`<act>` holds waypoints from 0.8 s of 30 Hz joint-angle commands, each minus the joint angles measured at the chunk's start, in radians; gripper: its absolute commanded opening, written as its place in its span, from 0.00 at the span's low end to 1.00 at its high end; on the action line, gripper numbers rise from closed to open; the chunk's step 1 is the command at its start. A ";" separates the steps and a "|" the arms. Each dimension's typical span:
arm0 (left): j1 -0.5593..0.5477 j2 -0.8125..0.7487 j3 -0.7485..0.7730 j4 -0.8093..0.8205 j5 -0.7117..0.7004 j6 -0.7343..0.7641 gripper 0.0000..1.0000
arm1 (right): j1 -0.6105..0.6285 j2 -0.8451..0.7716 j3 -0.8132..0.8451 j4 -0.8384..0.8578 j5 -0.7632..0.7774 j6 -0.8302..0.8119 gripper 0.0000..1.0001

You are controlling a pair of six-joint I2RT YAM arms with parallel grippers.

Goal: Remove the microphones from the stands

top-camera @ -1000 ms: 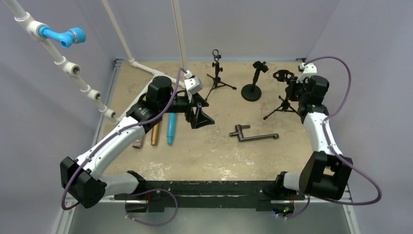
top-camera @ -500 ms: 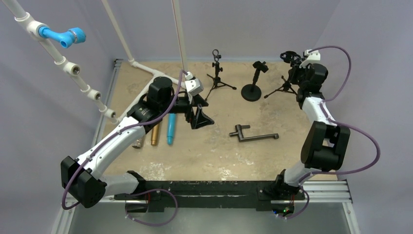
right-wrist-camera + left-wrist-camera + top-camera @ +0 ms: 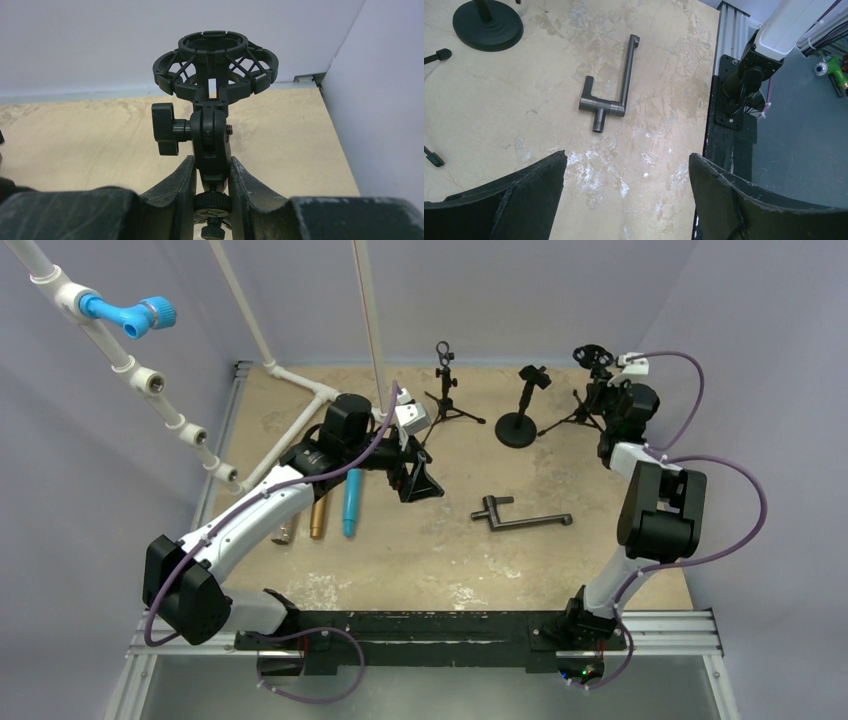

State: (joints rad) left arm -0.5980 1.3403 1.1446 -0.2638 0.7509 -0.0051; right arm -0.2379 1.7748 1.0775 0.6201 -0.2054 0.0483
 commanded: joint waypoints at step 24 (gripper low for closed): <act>-0.005 -0.046 0.021 0.022 -0.019 0.037 0.90 | -0.005 0.021 -0.114 0.123 -0.012 -0.098 0.30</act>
State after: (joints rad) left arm -0.5980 1.3365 1.1606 -0.2703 0.7437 -0.0029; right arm -0.2367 1.7805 0.9310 0.7475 -0.2283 -0.0269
